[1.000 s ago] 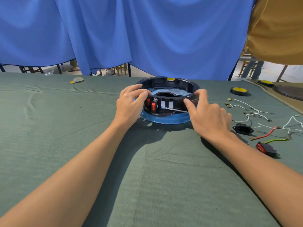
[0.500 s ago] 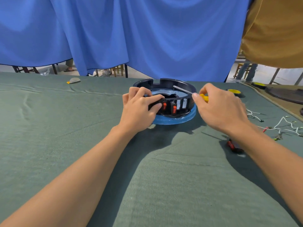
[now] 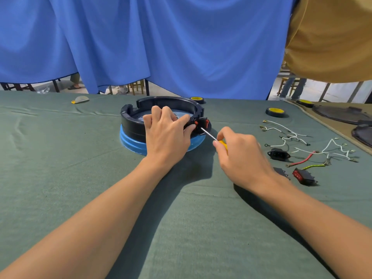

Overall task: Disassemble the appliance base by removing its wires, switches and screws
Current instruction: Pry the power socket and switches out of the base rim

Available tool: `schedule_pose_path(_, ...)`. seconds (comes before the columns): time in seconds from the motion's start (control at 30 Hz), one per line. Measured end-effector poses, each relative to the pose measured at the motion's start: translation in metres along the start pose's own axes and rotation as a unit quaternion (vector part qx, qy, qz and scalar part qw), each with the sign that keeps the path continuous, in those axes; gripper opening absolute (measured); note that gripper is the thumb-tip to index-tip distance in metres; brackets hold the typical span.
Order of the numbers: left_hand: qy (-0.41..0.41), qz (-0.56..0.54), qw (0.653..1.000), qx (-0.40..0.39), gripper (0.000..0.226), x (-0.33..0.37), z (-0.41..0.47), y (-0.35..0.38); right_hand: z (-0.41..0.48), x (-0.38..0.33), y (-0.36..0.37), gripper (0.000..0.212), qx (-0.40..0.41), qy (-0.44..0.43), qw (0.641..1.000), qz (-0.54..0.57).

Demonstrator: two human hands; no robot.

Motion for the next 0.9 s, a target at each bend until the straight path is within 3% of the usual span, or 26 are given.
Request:
schedule_pose_path(0.27, 0.016, 0.012, 1.000, 0.022, 0.026, 0.003, -0.002, -0.003, -0.003, 0.028, -0.012, 0.016, 0.044, 0.078, 0.995, -0.052)
schedule_pose_path(0.6, 0.012, 0.017, 0.999, 0.030, 0.027, 0.004, -0.003, -0.002, 0.008, -0.012, -0.006, 0.017, 0.074, -0.032, 0.997, 0.014)
schedule_pose_path(0.9, 0.013, 0.012, 0.999, 0.040, 0.026, 0.002, -0.003, -0.002, 0.009, 0.032, -0.006, 0.014, 0.045, 0.141, 0.988, -0.047)
Point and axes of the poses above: each hand's wrist, its own z-axis towards the middle knuckle, its own y-axis out of the palm, x = y × z, the point moved 7 cm from there along z, towards the middle knuckle, and after that the axes turned 13 degrees about z, right-handed, at the moved point
